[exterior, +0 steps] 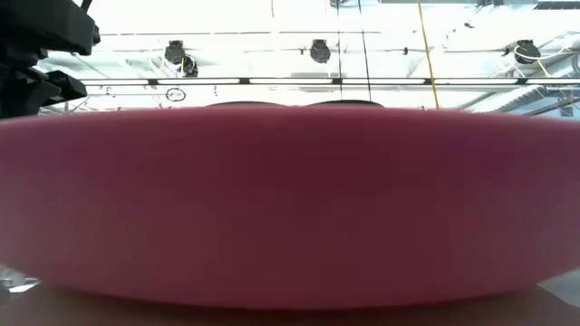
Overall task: Place and stack plates onto a shelf
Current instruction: Stack the light brown plate on the dark blue plate
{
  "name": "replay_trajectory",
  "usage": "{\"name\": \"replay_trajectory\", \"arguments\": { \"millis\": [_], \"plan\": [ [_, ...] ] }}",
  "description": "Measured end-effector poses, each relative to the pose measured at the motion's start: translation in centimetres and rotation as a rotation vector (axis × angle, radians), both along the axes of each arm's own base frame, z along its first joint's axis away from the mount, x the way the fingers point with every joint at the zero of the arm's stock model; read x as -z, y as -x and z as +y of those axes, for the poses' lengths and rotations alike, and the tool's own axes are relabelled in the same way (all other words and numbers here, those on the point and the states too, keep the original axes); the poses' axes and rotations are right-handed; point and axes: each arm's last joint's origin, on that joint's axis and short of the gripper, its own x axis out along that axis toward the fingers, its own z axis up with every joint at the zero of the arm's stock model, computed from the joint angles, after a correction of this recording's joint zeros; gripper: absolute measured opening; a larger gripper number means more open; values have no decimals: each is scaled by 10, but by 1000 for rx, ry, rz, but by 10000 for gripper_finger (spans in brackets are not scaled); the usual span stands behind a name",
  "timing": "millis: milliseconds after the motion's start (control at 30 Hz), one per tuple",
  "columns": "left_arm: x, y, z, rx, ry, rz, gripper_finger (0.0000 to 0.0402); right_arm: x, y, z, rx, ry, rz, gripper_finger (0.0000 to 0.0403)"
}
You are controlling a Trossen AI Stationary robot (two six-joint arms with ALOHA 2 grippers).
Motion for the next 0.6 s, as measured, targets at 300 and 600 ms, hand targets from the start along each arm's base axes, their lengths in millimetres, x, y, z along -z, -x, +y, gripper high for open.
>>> {"name": "replay_trajectory", "arguments": {
  "millis": [300, 600],
  "plan": [
    [28, 9, 12, -74, 11, 34, 86, 0, 0, 0, 0, -4, -1, 75],
    [35, 10, 22, -90, -33, 50, 80, 0, 0, 0, 2, -22, -6, 75]
  ]
}}
